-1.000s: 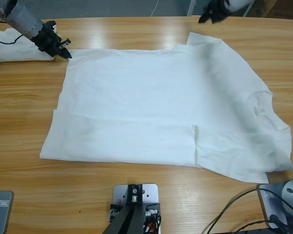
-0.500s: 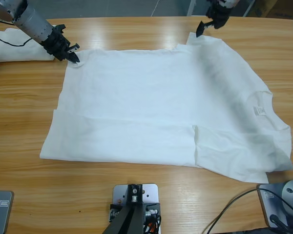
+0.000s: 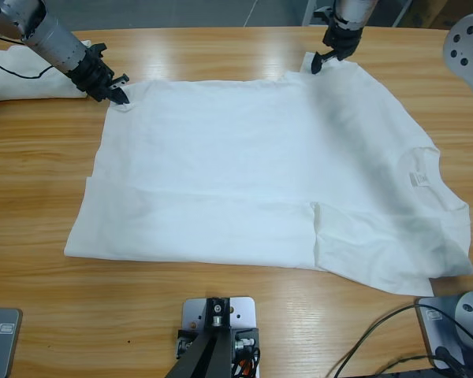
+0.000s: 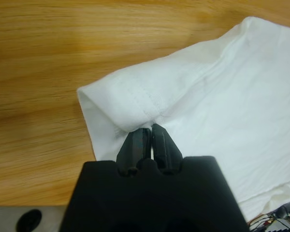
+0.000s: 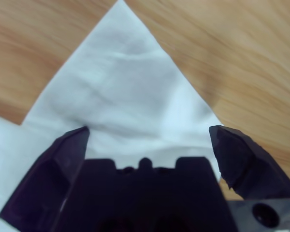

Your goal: Fold clothes

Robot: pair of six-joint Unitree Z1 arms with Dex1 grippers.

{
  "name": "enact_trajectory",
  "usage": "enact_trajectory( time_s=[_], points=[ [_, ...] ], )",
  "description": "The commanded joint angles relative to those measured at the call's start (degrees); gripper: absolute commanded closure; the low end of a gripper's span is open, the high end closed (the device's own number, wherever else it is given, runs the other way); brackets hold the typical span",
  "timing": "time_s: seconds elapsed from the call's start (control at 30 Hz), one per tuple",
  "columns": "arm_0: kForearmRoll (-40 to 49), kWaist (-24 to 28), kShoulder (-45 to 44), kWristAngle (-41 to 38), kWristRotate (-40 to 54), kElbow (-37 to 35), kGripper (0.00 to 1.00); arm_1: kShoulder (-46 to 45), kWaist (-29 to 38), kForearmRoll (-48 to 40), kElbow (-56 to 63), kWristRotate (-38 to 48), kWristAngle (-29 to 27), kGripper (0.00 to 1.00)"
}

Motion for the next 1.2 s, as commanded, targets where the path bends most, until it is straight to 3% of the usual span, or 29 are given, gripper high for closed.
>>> enact_trajectory(
  time_s=[0.03, 0.6, 0.73, 0.9, 1.2],
  points=[
    [-0.9, -0.4, 1.7, -0.7, -0.3, 2.4, 1.000, 7.7, -1.9, 0.4, -9.7, 3.0, -2.1, 0.004],
    [-2.7, -0.3, 1.5, -0.8, 0.1, 5.7, 1.000, 10.4, -9.9, -4.4, -17.1, 25.9, -2.0, 0.004],
    [-3.2, -0.1, 1.7, -0.8, 0.1, 5.9, 1.000, 10.0, -10.4, -4.4, -18.3, 26.0, -3.5, 0.008],
    [-3.5, 0.0, 1.7, -0.9, 0.1, 5.9, 1.000, 10.1, -11.6, -5.4, -20.3, 25.4, 1.4, 0.018],
    [-3.8, 0.0, 1.9, -1.1, 0.2, 6.0, 1.000, 10.3, -13.0, -2.8, -21.8, 25.3, 0.6, 0.018]
  ],
)
